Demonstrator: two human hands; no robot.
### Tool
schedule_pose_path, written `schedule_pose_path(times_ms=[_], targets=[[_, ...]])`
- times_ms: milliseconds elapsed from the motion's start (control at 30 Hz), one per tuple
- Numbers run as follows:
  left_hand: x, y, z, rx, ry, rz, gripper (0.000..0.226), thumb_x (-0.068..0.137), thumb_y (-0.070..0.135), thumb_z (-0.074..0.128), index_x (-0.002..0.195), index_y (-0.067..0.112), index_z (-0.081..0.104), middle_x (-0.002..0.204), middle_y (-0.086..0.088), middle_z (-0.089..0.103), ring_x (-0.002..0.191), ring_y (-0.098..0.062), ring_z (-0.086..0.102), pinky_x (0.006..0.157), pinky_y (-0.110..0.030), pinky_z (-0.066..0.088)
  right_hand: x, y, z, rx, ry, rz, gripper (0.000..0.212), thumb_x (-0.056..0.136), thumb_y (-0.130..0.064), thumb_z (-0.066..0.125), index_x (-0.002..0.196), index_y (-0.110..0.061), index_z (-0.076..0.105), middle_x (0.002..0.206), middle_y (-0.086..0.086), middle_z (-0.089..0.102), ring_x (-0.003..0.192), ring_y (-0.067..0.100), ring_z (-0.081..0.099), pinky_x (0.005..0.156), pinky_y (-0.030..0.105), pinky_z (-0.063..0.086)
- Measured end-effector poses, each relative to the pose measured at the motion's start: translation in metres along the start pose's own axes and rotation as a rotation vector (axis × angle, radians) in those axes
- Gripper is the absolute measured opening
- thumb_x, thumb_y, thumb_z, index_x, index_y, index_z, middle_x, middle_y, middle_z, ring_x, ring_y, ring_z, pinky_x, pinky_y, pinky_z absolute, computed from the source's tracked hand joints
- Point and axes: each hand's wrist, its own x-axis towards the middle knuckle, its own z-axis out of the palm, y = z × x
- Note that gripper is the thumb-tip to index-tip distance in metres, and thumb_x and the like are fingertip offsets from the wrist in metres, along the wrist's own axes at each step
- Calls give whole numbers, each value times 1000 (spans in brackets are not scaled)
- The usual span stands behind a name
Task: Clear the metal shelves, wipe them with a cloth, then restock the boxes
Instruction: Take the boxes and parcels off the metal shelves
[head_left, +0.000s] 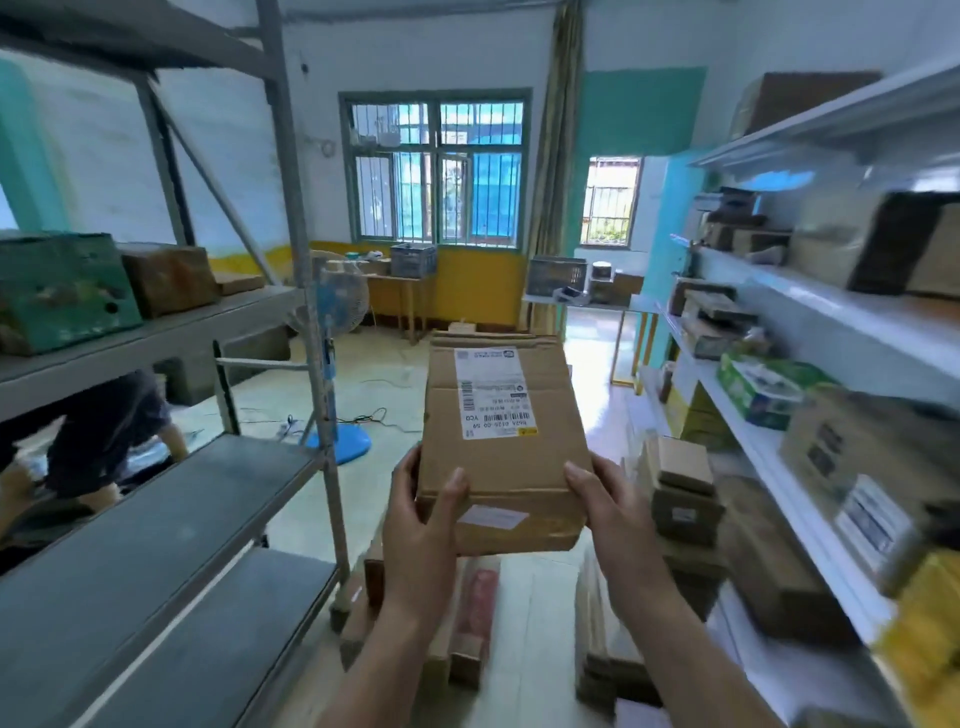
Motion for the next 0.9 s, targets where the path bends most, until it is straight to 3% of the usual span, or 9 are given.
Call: schedule_pose_path(times_ms=[100, 200, 300, 400, 533, 600, 700, 833, 900], targets=[[-3, -32, 47, 11, -115, -65, 46, 93, 24, 65, 136, 28, 49, 119, 6, 68, 97, -5, 71, 70, -16, 56, 9, 20, -55, -6, 78, 61, 25, 98, -28, 63, 122, -24, 67, 110, -6, 76, 98, 10, 72, 79, 25, 54], [1, -80, 82, 50, -221, -145, 52, 89, 29, 70, 137, 29, 50, 122, 5, 69, 105, -10, 70, 80, -26, 59, 17, 49, -104, 7, 150, 130, 19, 97, -23, 65, 116, -26, 67, 99, -9, 78, 88, 7, 74, 66, 18, 55], [5, -139, 105, 128, -353, -279, 66, 82, 44, 80, 139, 33, 49, 128, 7, 67, 114, -14, 67, 91, -37, 58, 25, 102, -141, -21, 217, 232, 32, 95, -29, 68, 125, -22, 64, 110, -3, 77, 100, 12, 72, 80, 27, 60], [13, -189, 117, 188, -453, -474, 76, 72, 48, 78, 139, 25, 51, 123, 1, 71, 107, -16, 71, 80, -30, 59, 29, 148, -165, -38, 272, 349, 39, 95, -33, 68, 131, -19, 62, 114, 1, 74, 104, 17, 72, 90, 36, 60], [42, -282, 144, 329, -644, -651, 44, 89, 36, 75, 128, 25, 58, 116, 5, 72, 97, -5, 71, 74, -16, 53, 54, 217, -196, -129, 341, 531, 51, 91, -52, 69, 133, -24, 61, 115, -2, 74, 104, 17, 71, 93, 42, 59], [54, -335, 157, 384, -703, -749, 35, 94, 29, 69, 127, 22, 59, 117, 3, 72, 97, -4, 70, 72, -13, 51, 67, 254, -211, -150, 404, 632, 53, 91, -51, 69, 135, -21, 60, 117, 0, 72, 104, 17, 70, 89, 37, 60], [66, -411, 176, 467, -781, -905, 39, 93, 34, 68, 128, 20, 61, 116, 4, 72, 100, -8, 69, 79, -21, 52, 87, 307, -229, -177, 424, 770, 30, 99, -36, 63, 125, -22, 64, 106, -7, 73, 94, 8, 70, 69, 16, 55], [70, -485, 183, 576, -822, -1052, 27, 94, 18, 65, 120, 19, 60, 111, 4, 71, 101, -10, 66, 77, -20, 49, 98, 369, -244, -206, 385, 910, 24, 101, -29, 61, 125, -24, 65, 113, -7, 73, 106, 9, 67, 77, 13, 50], [67, -520, 184, 605, -836, -1100, 34, 92, 10, 66, 124, 18, 56, 114, 2, 69, 104, -10, 65, 78, -19, 49, 101, 404, -249, -208, 383, 961, 25, 101, -20, 61, 125, -23, 64, 117, -4, 72, 104, 5, 66, 81, 12, 49]])
